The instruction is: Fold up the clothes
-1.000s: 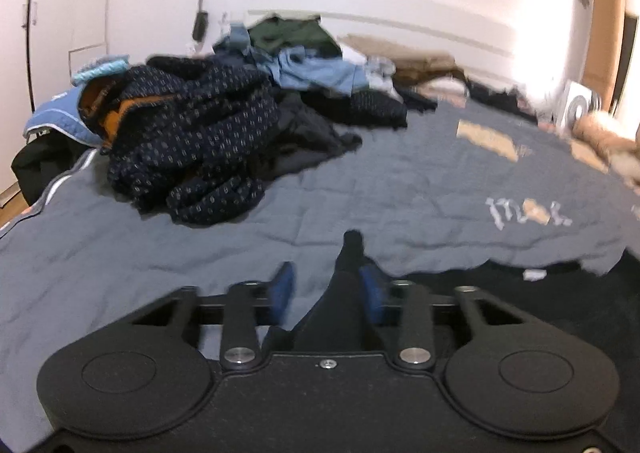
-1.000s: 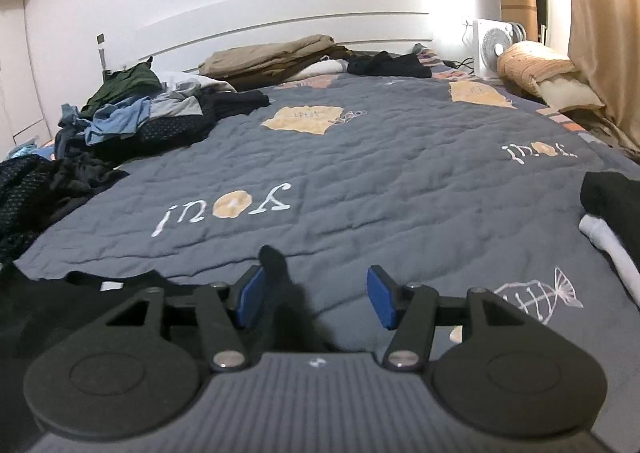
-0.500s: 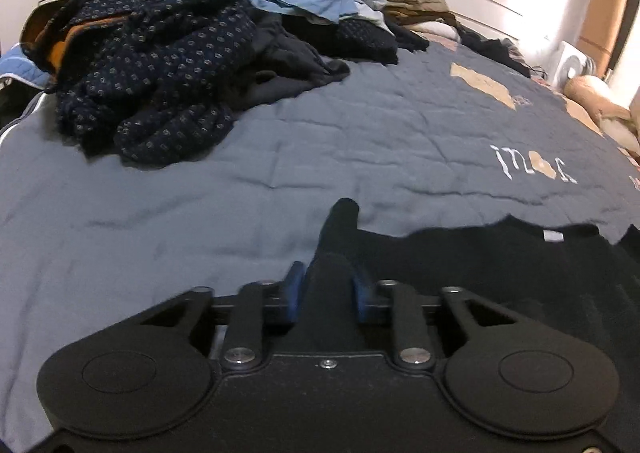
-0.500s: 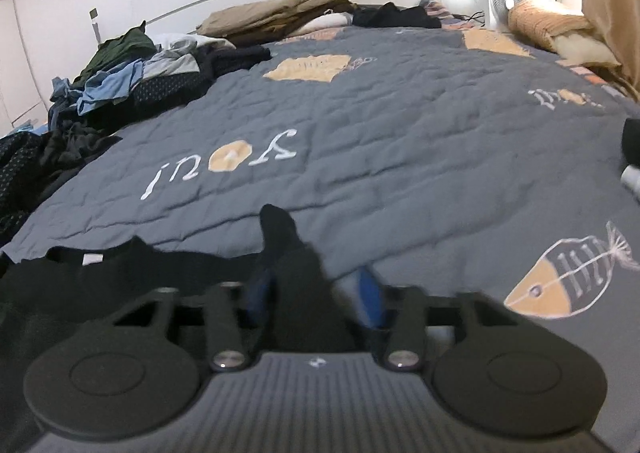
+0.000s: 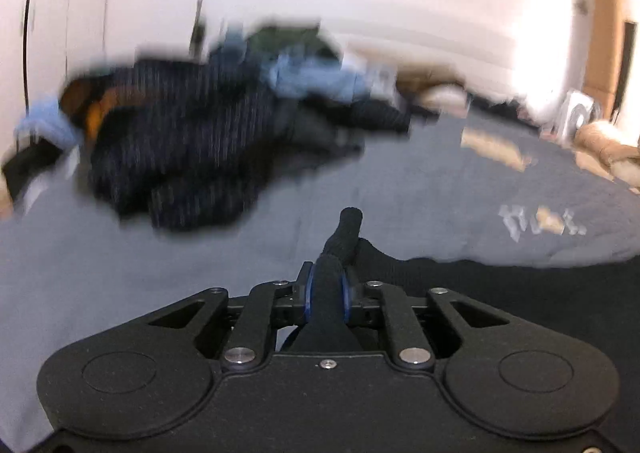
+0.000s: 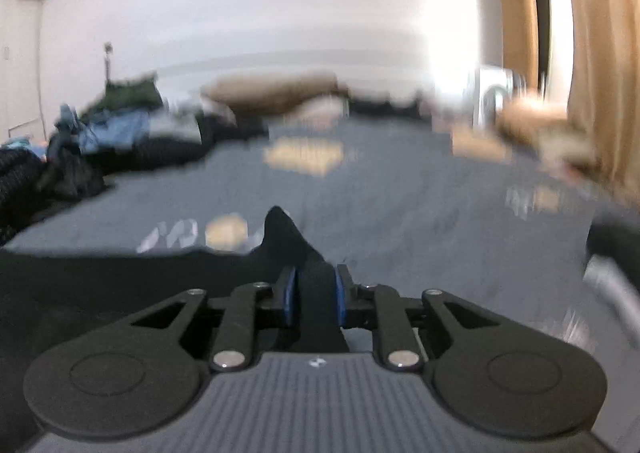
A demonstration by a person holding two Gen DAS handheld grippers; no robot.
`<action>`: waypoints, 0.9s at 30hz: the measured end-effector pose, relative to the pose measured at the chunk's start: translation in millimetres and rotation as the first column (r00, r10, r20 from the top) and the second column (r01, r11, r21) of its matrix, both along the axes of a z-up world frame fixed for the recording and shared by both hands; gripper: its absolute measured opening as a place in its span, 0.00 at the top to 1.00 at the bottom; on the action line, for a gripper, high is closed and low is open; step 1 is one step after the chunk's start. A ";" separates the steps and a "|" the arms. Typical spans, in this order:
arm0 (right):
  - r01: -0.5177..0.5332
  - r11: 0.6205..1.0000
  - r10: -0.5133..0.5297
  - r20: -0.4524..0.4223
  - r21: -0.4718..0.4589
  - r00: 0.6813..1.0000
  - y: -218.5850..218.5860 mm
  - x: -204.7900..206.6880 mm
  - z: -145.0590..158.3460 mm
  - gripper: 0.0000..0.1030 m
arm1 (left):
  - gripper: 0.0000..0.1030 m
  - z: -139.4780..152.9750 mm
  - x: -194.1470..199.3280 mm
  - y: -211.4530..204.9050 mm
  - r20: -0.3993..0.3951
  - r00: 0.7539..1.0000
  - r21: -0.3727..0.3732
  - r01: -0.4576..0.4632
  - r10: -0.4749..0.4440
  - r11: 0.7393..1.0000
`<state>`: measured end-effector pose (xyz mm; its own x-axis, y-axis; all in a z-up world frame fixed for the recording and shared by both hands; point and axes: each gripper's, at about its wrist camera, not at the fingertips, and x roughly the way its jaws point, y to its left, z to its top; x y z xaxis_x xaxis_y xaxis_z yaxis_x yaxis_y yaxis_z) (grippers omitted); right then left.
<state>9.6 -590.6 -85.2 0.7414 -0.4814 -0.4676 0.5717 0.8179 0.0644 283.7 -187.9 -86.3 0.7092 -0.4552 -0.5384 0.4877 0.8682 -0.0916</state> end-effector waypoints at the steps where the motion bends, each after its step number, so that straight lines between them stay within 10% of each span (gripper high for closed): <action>1: 0.014 0.999 -0.013 -0.025 0.038 1.000 -5.1 2.5 -9.8 0.82 | 0.80 -4.2 2.5 0.9 -0.029 1.000 0.005 -0.006 0.007 1.000; 8: 0.015 0.977 -0.018 0.010 0.213 1.000 -27.1 -9.3 3.5 0.60 | 0.65 4.7 15.4 23.8 -0.130 0.991 -0.074 -0.026 0.016 0.997; 15: 0.070 0.962 -0.081 0.029 0.264 0.996 -51.8 -31.4 10.6 0.58 | 0.65 23.9 28.7 67.1 -0.205 0.979 -0.203 -0.064 0.021 0.977; 27: -0.095 0.959 0.099 -0.002 0.266 0.995 -34.2 -15.4 -6.3 0.58 | 0.67 8.6 25.1 46.4 -0.219 0.972 -0.134 0.059 -0.088 0.989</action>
<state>-5.8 -624.8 -91.5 0.7701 -0.2647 -0.5804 0.4932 0.8241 0.2785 308.8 -141.6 -77.7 0.5396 -0.5757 -0.6144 0.5043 0.8053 -0.3117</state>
